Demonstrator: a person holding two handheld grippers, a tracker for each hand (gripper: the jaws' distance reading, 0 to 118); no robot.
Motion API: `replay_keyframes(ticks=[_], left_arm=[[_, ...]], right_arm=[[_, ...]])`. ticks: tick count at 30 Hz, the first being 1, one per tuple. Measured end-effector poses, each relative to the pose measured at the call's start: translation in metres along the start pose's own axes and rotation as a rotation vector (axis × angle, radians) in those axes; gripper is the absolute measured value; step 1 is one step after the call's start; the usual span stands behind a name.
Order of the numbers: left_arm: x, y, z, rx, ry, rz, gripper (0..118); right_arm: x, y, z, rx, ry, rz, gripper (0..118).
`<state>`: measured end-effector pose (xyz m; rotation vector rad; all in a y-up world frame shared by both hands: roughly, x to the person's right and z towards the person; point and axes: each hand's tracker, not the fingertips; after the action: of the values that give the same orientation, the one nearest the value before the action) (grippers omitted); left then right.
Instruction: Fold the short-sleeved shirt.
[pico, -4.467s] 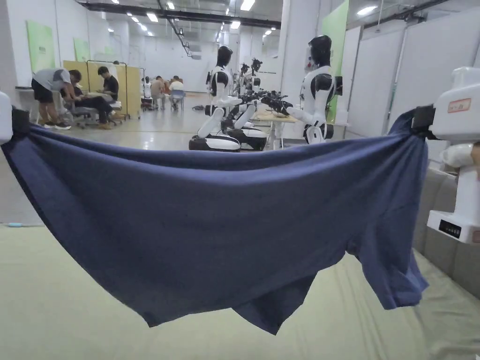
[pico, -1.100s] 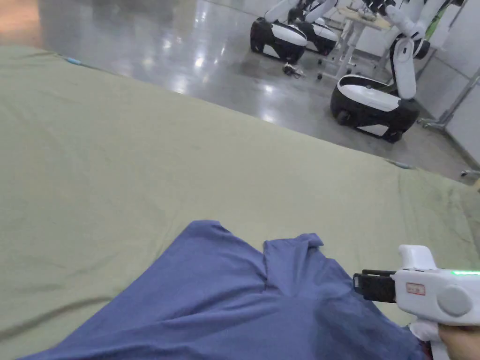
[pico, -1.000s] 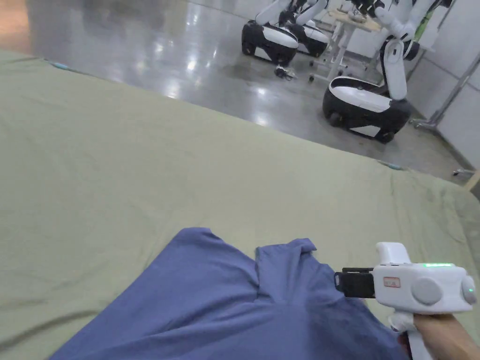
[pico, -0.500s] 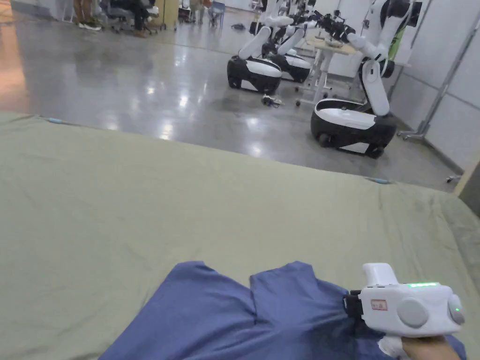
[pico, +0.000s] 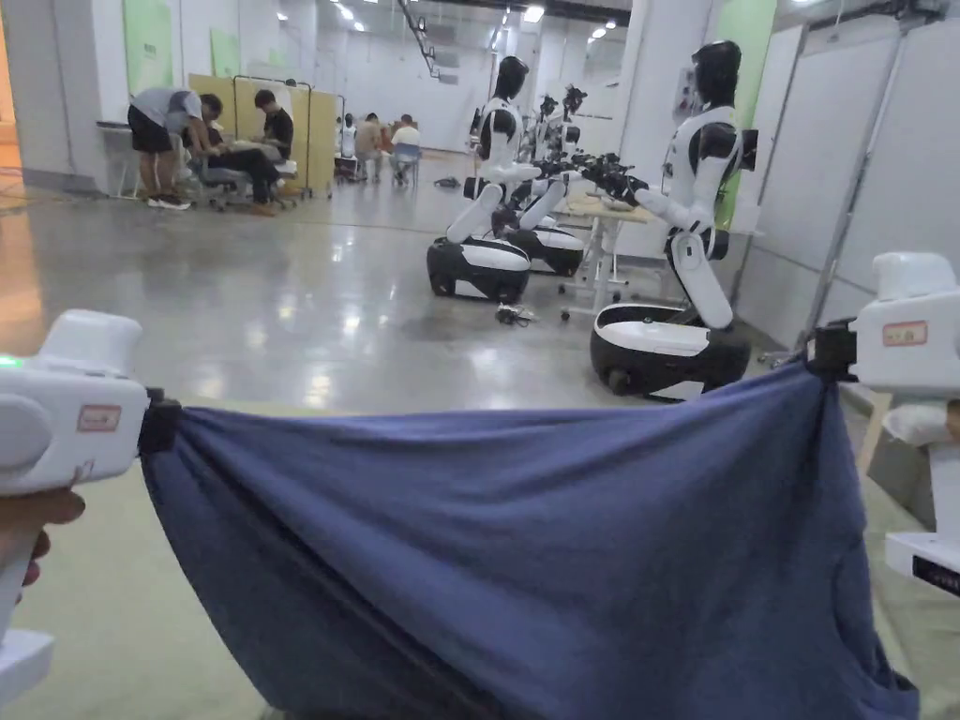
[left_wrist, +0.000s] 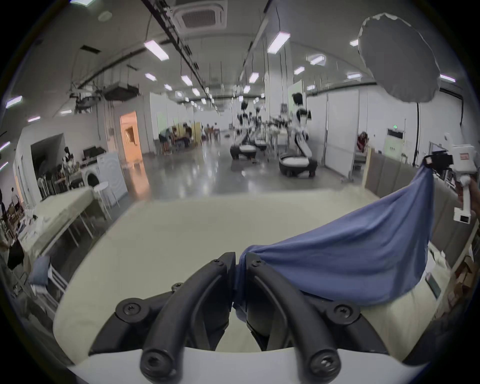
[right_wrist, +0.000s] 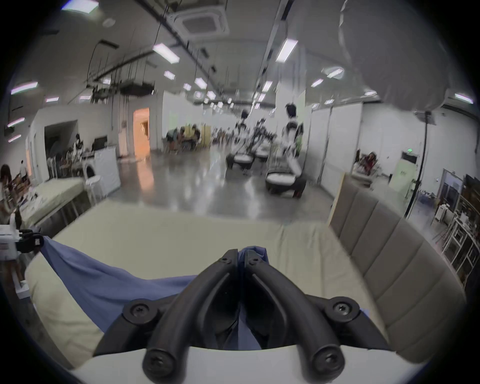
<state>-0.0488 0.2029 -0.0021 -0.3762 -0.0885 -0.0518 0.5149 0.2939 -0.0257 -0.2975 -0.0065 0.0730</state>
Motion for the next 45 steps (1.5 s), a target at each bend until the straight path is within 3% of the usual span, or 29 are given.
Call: replay_keyframes(ticks=[3, 7, 14, 21, 25, 31, 39, 45], left_arm=[[0.01, 0.07, -0.01, 0.102, 0.078, -0.069, 9], [0.022, 0.15, -0.014, 0.18, 0.136, -0.092, 9], [0.044, 0.197, -0.014, 0.231, 0.186, -0.106, 9], [0.049, 0.133, -0.082, 0.144, 0.213, -0.117, 9], [0.052, 0.086, -0.124, 0.091, 0.2, -0.048, 9], [0.058, 0.059, -0.138, 0.065, 0.172, -0.029, 9], [0.061, 0.03, -0.091, 0.036, 0.12, -0.049, 9], [0.068, -0.06, -0.005, -0.036, 0.034, -0.045, 9]], right_arm=[[0.017, 0.067, 0.022, 0.115, -0.023, -0.039, 4], [0.027, 0.129, 0.035, 0.221, -0.046, -0.015, 4], [0.035, 0.152, 0.018, 0.265, -0.071, -0.035, 4], [0.038, 0.082, -0.046, 0.191, -0.105, -0.05, 4], [0.037, 0.033, -0.08, 0.162, -0.112, -0.084, 4], [0.042, 0.006, -0.098, 0.092, -0.12, -0.073, 4], [0.051, -0.026, -0.053, 0.063, -0.099, -0.059, 4], [0.056, -0.112, 0.032, 0.008, 0.0, -0.021, 4]])
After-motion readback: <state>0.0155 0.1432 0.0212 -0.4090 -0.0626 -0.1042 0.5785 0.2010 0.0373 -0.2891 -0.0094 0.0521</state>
